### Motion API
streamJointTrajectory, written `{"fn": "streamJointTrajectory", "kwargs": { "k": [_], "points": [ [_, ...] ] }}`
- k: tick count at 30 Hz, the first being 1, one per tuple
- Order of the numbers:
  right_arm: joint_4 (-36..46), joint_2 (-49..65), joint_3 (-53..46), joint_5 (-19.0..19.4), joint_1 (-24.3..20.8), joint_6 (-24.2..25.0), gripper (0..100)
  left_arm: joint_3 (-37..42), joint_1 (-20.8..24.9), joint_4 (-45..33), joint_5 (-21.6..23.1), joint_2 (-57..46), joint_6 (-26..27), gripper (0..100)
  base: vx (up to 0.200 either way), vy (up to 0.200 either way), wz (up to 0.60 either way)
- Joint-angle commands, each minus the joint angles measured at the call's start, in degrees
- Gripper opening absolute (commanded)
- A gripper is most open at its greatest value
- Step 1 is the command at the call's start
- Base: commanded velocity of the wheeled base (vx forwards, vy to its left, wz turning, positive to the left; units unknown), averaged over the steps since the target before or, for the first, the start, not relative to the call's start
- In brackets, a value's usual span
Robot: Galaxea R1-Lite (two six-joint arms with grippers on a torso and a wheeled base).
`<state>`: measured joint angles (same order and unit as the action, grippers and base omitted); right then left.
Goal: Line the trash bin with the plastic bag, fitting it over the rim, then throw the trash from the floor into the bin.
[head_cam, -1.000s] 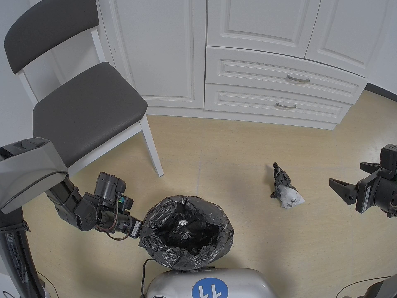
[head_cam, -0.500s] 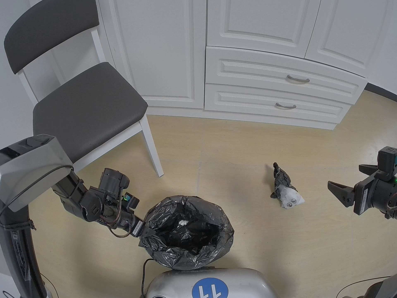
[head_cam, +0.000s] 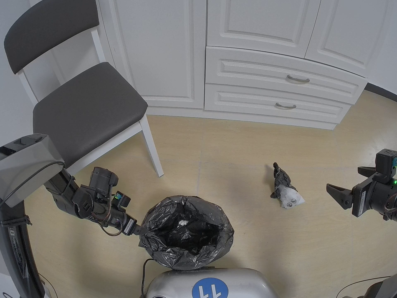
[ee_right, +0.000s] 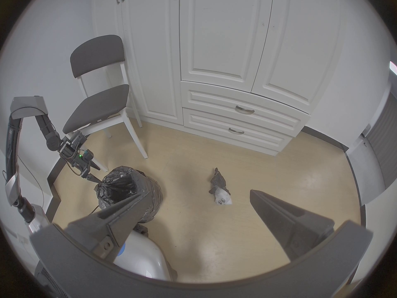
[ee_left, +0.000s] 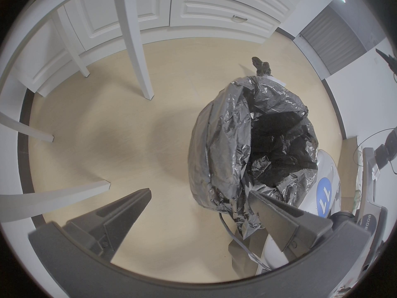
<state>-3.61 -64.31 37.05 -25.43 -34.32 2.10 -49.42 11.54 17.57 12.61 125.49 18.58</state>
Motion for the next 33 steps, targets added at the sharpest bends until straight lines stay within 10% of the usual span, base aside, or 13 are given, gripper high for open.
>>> {"fn": "streamJointTrajectory", "kwargs": {
  "k": [1, 33],
  "points": [
    [0.0, -0.12, -0.05, 0.03, -0.05, 0.01, 100, 0.2, -0.65, 0.01, 0.05, -0.86, 0.05, 100, 0.0, 0.0, 0.0],
    [-0.17, -0.65, -0.92, 0.03, -0.05, -1.22, 100, 2.49, -0.38, -0.6, 2.69, -7.1, 1.11, 100, 0.0, 0.0, 0.0]
  ]
}}
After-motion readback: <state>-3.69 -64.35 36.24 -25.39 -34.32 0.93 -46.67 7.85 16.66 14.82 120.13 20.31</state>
